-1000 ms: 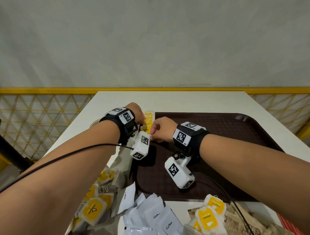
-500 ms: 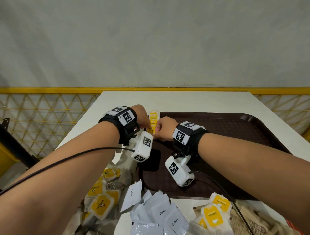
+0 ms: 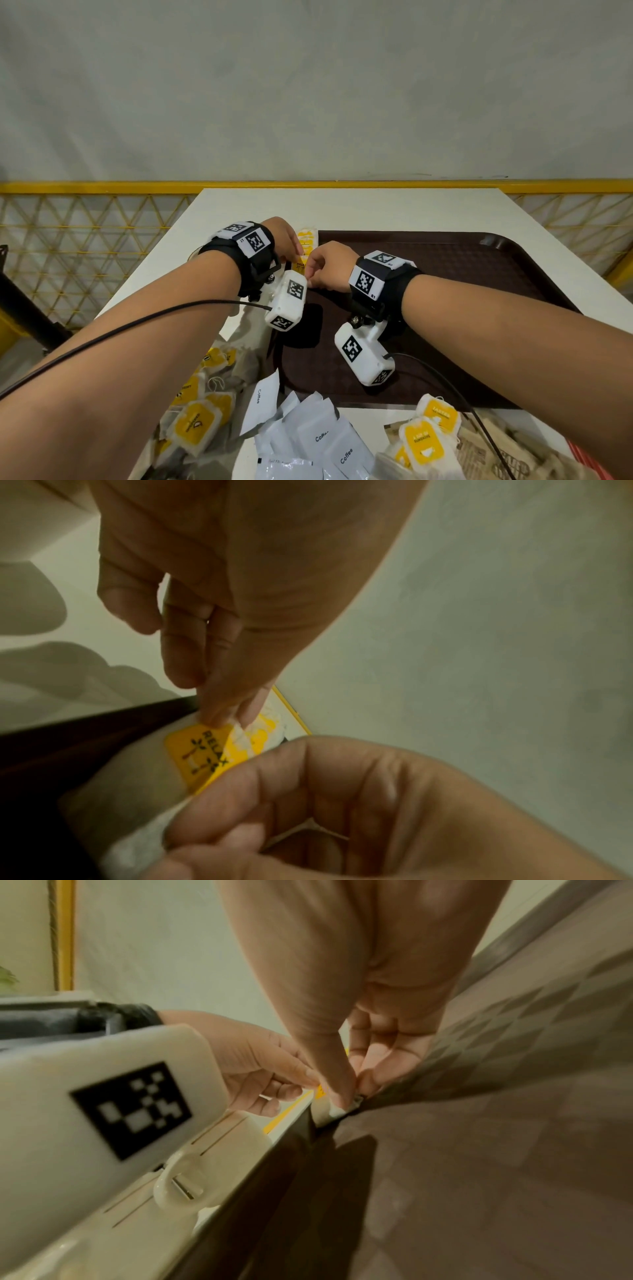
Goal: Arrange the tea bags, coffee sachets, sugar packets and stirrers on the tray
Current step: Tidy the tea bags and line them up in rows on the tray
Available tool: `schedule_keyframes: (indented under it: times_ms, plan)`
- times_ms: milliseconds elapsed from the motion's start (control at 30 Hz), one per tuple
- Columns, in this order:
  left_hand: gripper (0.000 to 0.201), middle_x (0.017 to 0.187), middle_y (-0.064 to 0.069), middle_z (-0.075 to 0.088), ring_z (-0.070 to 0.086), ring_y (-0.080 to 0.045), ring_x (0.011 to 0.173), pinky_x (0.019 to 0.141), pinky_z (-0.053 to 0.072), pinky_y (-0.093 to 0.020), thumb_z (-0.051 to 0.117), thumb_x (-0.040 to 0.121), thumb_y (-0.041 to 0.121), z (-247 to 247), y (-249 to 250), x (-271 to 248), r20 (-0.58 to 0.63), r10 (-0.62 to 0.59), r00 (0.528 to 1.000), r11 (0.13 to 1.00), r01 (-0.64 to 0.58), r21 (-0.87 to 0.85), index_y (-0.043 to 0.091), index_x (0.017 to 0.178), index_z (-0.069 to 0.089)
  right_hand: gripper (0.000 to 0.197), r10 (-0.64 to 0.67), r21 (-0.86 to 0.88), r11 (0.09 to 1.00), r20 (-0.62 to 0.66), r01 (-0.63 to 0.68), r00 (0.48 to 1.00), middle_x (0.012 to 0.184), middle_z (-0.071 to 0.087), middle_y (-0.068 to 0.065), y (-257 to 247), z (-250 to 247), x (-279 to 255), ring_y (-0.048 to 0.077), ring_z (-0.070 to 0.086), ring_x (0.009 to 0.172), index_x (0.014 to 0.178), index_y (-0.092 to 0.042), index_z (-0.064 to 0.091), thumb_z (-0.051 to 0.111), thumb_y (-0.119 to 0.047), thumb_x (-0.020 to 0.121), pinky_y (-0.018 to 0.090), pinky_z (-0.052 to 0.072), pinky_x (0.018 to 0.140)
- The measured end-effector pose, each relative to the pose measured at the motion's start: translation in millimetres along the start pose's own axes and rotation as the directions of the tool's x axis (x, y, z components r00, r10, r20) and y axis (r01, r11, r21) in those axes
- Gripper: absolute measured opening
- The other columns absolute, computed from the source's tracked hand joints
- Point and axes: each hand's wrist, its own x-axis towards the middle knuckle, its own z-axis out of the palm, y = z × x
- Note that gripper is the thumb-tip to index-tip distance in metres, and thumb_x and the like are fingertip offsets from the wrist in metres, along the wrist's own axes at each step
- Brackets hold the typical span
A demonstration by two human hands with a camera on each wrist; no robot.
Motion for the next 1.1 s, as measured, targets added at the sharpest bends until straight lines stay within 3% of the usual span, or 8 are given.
schedule_keyframes:
  times_ms: [133, 300, 433, 533, 633, 767, 933, 1100]
  plan:
    - [0.022, 0.087, -0.007, 0.062, 0.055, -0.018, 0.082, 0.054, 0.041, -0.018, 0.070, 0.084, 0.011, 2.9, -2.8, 2.4, -0.023, -0.020, 1.000, 1.000, 0.019, -0.009, 0.006, 0.105, 0.069, 0.013, -0.041, -0.058, 0.997, 0.055, 0.045, 0.998, 0.078, 0.060, -0.006, 0.4, 0.3, -0.1, 0.010, 0.055, 0.075, 0.093, -0.014, 0.073, 0.069, -0.006, 0.082, 0.013, 0.040, 0.059]
    - [0.025, 0.094, -0.012, 0.066, 0.057, -0.018, 0.080, 0.058, 0.044, -0.021, 0.072, 0.082, 0.011, 6.3, -5.6, 3.2, -0.075, -0.035, 0.997, 0.999, 0.032, -0.032, 0.001, 0.105, 0.069, 0.018, -0.048, -0.026, 0.998, 0.103, 0.051, 0.994, 0.083, 0.064, -0.002, -0.1, -6.8, 0.0, 0.011, 0.057, 0.076, 0.095, -0.014, 0.075, 0.065, -0.003, 0.084, 0.014, 0.043, 0.060]
    - [0.024, 0.073, -0.009, 0.063, 0.057, -0.018, 0.063, 0.061, 0.048, -0.026, 0.073, 0.081, 0.011, 0.9, -9.2, 5.7, -0.133, -0.084, 0.987, 0.986, 0.063, -0.152, -0.003, 0.100, 0.068, 0.009, 0.081, 0.206, 0.977, -0.077, -0.064, 0.994, 0.078, 0.064, 0.001, 0.8, -17.7, 3.2, 0.015, 0.061, 0.074, 0.084, -0.013, 0.071, 0.063, -0.008, 0.086, 0.026, 0.056, 0.068]
    - [0.024, 0.073, -0.010, 0.062, 0.057, -0.020, 0.063, 0.072, 0.054, -0.034, 0.070, 0.084, 0.011, -2.7, -9.8, 7.7, -0.156, -0.113, 0.981, 0.974, 0.078, -0.214, -0.004, 0.102, 0.067, 0.022, 0.221, 0.369, 0.919, -0.185, -0.141, 0.957, 0.087, 0.062, 0.009, 6.2, -16.4, 13.8, 0.027, 0.063, 0.087, 0.105, -0.001, 0.067, 0.057, 0.000, 0.086, 0.039, 0.056, 0.085]
    - [0.027, 0.089, -0.016, 0.064, 0.059, -0.025, 0.081, 0.094, 0.051, -0.042, 0.068, 0.086, 0.012, -0.3, -11.6, 11.2, -0.140, -0.122, 0.983, 0.968, 0.086, -0.235, -0.007, 0.106, 0.065, 0.035, 0.192, 0.339, 0.930, -0.117, -0.143, 0.974, 0.112, 0.064, 0.021, 1.5, -6.3, 17.8, 0.036, 0.061, 0.105, 0.121, 0.006, 0.057, 0.053, 0.001, 0.087, 0.048, 0.050, 0.094]
    - [0.012, 0.091, -0.014, 0.063, 0.060, -0.025, 0.083, 0.091, 0.053, -0.038, 0.063, 0.086, 0.006, 4.4, -13.4, 16.1, -0.157, -0.104, 0.982, 0.959, 0.058, -0.276, 0.002, 0.097, 0.064, 0.033, 0.171, 0.275, 0.951, -0.099, -0.138, 0.980, 0.118, 0.060, 0.025, -3.8, 5.1, 26.0, 0.035, 0.058, 0.098, 0.119, 0.008, 0.054, 0.050, -0.001, 0.088, 0.031, 0.042, 0.075]
    - [0.011, 0.091, -0.014, 0.064, 0.061, -0.026, 0.083, 0.092, 0.053, -0.041, 0.062, 0.086, 0.004, 5.9, -14.3, 18.6, -0.152, -0.091, 0.984, 0.957, 0.044, -0.285, 0.002, 0.096, 0.064, 0.029, 0.207, 0.236, 0.955, -0.105, -0.178, 0.973, 0.113, 0.063, 0.027, 1.0, 5.5, 33.7, 0.036, 0.061, 0.098, 0.110, 0.012, 0.060, 0.047, 0.003, 0.086, 0.042, 0.049, 0.083]
    - [0.004, 0.085, -0.013, 0.064, 0.061, -0.025, 0.080, 0.089, 0.054, -0.042, 0.063, 0.086, 0.004, 2.9, -12.6, 9.0, -0.168, -0.039, 0.985, 0.966, -0.006, -0.257, 0.005, 0.090, 0.063, 0.031, 0.216, 0.200, 0.960, -0.074, -0.198, 0.973, 0.098, 0.063, 0.024, -5.7, -13.8, 14.5, 0.032, 0.058, 0.082, 0.110, 0.012, 0.061, 0.052, -0.002, 0.085, 0.033, 0.043, 0.069]
